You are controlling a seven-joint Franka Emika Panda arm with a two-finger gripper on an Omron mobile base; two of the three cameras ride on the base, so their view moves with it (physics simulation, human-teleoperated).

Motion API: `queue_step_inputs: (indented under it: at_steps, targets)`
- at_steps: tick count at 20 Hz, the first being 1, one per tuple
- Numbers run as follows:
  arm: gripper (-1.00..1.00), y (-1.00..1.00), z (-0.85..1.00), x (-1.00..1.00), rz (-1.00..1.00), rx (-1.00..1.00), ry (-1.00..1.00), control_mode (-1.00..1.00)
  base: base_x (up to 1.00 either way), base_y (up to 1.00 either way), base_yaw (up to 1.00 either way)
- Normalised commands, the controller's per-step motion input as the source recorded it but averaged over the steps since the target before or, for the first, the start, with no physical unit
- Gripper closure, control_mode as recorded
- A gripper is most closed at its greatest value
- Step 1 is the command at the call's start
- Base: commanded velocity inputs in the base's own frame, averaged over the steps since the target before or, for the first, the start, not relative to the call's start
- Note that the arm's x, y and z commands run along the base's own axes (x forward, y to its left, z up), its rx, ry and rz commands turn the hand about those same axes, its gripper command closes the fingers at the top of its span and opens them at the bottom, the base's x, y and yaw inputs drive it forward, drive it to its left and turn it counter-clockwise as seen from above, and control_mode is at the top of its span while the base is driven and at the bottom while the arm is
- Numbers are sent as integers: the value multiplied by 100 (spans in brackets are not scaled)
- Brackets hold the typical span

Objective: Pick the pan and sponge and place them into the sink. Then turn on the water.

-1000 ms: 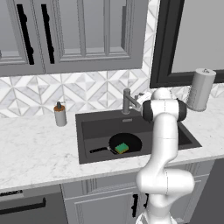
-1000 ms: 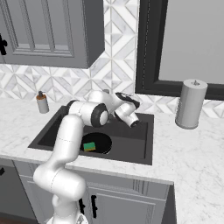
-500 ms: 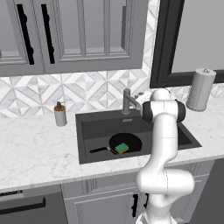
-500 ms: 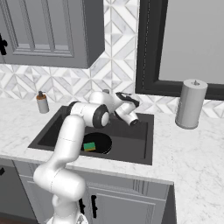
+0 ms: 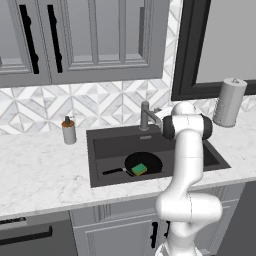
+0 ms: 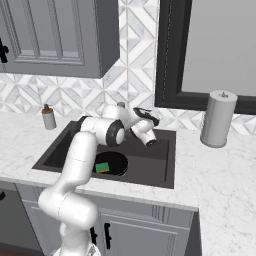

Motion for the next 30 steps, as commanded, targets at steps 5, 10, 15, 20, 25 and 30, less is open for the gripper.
queue_step_inputs:
  at_steps: [5, 10, 15, 20, 25, 30]
  targets:
    - [100, -100, -23, 11, -9, 19, 1, -100, 0, 0, 0]
    - [100, -100, -33, 15, -13, 18, 5, -100, 0, 0, 0]
    - [100, -100, -31, 10, -14, 23, 6, -100, 0, 0, 0]
    - [100, -100, -11, -1, -6, 38, 4, -100, 0, 0, 0]
    - [100, -100, 18, -30, 5, 61, 0, -100, 0, 0, 0]
    - [100, -100, 45, -38, 14, 60, -1, -100, 0, 0, 0]
